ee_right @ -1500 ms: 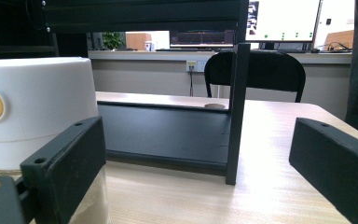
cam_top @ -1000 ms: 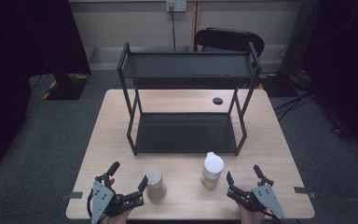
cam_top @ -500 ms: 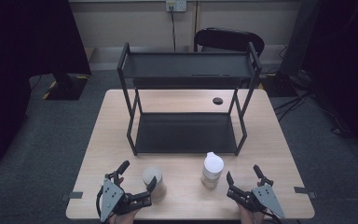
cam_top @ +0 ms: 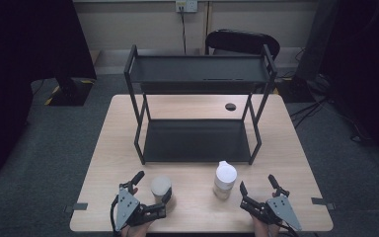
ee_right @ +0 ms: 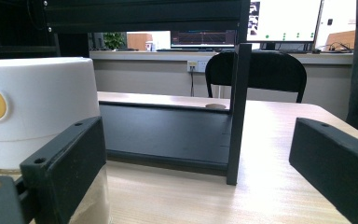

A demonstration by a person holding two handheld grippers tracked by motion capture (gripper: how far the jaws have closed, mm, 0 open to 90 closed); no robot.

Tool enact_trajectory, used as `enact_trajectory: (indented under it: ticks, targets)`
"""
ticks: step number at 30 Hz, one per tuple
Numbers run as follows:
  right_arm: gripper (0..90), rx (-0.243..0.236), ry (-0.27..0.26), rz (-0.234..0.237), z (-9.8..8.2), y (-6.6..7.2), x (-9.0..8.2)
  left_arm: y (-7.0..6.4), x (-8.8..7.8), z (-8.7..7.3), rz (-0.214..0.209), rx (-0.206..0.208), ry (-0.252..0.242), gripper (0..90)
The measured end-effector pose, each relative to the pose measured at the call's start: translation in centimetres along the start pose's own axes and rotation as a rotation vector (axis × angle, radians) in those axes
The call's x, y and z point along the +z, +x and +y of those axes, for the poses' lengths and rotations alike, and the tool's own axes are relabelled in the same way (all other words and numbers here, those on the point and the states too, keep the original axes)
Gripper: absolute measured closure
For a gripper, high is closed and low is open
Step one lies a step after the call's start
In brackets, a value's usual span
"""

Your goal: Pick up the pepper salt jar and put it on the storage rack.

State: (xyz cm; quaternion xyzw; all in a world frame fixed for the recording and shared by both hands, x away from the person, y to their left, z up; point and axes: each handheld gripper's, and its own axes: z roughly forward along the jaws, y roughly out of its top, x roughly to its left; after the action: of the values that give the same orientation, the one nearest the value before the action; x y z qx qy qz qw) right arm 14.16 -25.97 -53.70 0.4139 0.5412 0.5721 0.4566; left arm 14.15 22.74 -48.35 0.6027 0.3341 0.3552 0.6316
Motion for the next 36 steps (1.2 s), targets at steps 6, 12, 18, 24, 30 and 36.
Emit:
enact_trajectory:
  ticks: [6,12,18,24,30,36]
  targets:
    - [2.7,0.0,0.0,0.0,0.0,0.0,0.0,-0.2,0.3,-0.8,0.0,-0.009,-0.002,1.7]
    - [2.7,0.001,0.0,0.0,0.0,0.0,0.0,-0.2,0.6,-1.2,0.001,-0.015,0.018,2.2]
    - [2.7,0.0,0.0,0.0,0.0,0.0,0.0,0.0,0.5,-1.5,-0.024,-0.017,0.026,8.9]
    - [2.7,0.0,0.0,0.0,0.0,0.0,0.0,0.1,0.5,-1.7,-0.044,-0.011,0.041,13.6]
    - [2.7,0.0,0.0,0.001,0.0,0.0,0.0,0.2,0.6,-2.2,-0.054,-0.029,0.062,20.6]
    - [2.7,0.0,0.0,0.001,0.0,0.0,0.0,0.3,0.6,-2.5,-0.063,-0.026,0.068,27.2]
